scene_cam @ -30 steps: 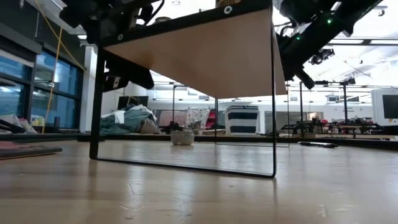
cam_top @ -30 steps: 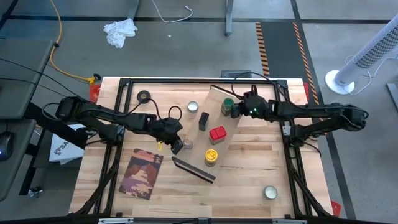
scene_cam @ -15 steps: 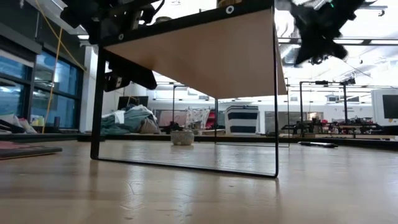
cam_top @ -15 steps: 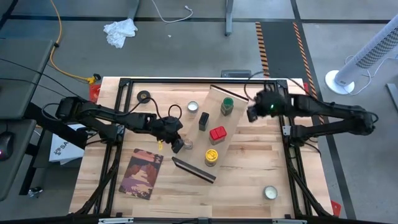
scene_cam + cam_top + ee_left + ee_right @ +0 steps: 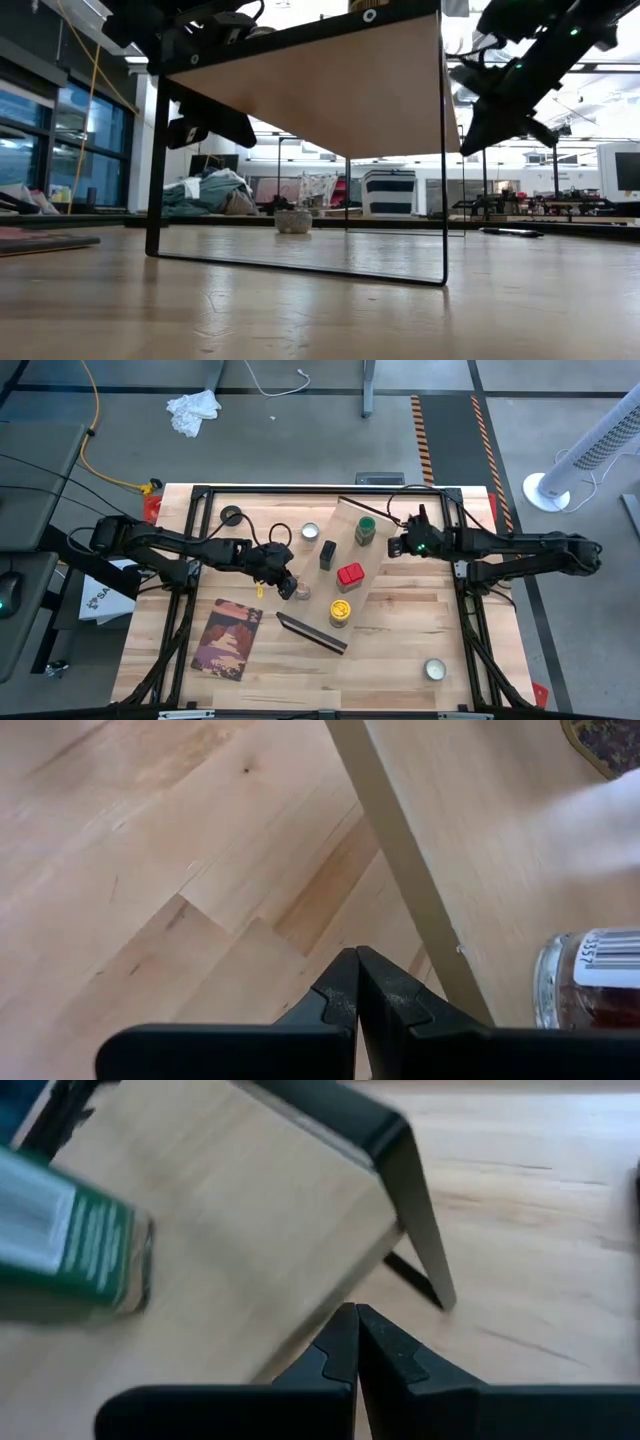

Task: Shelf spices
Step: Move the shelf a quarter turn to the right on the table

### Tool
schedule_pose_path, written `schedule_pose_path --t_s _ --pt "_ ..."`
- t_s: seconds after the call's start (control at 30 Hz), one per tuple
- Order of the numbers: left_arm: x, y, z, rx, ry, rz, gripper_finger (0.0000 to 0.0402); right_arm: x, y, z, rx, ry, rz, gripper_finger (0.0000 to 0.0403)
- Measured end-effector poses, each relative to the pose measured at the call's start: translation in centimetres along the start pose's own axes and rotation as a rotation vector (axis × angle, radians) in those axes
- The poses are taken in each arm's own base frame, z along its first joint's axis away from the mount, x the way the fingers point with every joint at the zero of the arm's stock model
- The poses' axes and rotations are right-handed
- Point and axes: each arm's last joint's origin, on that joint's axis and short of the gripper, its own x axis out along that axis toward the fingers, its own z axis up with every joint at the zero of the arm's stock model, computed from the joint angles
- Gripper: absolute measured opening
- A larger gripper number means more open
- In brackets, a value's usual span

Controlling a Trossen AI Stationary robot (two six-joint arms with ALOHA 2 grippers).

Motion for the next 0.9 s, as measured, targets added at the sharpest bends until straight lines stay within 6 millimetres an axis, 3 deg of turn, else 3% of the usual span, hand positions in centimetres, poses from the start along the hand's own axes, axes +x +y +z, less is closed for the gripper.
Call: schedule_pose_path --t_s 0.3,0.43,0.7,0.9 --pt "1.8 -0.3 -0.3 -0.056 0.009 -0.009 0.0000 3.7 1.0 2.1 0.022 -0.088 0.077 0.0000" --pt "2.9 -0.3 -0.5 -0.052 0.017 -0.021 0.0000 4.4 1.1 2.7 0.042 -0.093 0.126 0.0000" --pt "3.1 -0.2 0.7 -0.052 -0.056 -0.061 0.0000 3.0 0.4 4.8 0.016 -0.180 0.192 0.0000" --pt "2.7 0.7 1.4 0.004 0.025 -0.125 0.0000 0.0 -0.2 6.1 -0.040 -0.268 0.278 0.0000"
